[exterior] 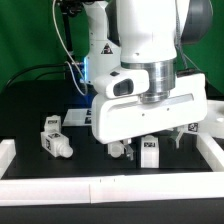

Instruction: Assemble one leg

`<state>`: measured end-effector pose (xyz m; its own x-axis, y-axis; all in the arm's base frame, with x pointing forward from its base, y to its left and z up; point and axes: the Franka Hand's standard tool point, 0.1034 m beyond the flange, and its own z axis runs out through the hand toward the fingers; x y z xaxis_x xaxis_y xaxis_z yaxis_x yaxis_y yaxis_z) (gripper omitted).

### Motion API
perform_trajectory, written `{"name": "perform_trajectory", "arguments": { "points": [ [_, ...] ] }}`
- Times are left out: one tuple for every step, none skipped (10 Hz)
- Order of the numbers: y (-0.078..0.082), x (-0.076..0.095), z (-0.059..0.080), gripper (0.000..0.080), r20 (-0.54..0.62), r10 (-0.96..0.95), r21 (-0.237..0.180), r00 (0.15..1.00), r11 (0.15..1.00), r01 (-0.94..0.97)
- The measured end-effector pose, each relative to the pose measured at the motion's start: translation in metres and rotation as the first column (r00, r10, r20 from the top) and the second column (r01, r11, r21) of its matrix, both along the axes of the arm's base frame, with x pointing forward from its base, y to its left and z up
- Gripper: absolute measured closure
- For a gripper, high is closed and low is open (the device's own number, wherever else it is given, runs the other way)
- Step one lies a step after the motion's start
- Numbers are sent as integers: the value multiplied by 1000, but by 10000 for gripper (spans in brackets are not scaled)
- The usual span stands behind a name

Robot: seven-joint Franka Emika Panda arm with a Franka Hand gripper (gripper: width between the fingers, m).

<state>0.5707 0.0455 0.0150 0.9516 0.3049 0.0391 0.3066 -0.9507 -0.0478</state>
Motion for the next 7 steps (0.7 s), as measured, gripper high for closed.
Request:
{"name": "perform_trajectory", "arguments": {
  "points": [
    [0, 0, 0, 344, 0, 0, 0, 1000, 1000, 0],
    [0, 0, 0, 479, 0, 0, 0, 1000, 1000, 0],
    [0, 0, 0, 479, 0, 0, 0, 1000, 1000, 0],
    [1, -1, 0, 515, -7, -7, 1, 1000, 1000, 7],
    [2, -3, 3, 515, -38, -33, 6, 999, 999, 33],
    [2, -3, 3, 515, -38, -33, 6, 999, 999, 33],
    [2, -3, 3, 515, -38, -33, 6, 999, 999, 33]
  ]
}}
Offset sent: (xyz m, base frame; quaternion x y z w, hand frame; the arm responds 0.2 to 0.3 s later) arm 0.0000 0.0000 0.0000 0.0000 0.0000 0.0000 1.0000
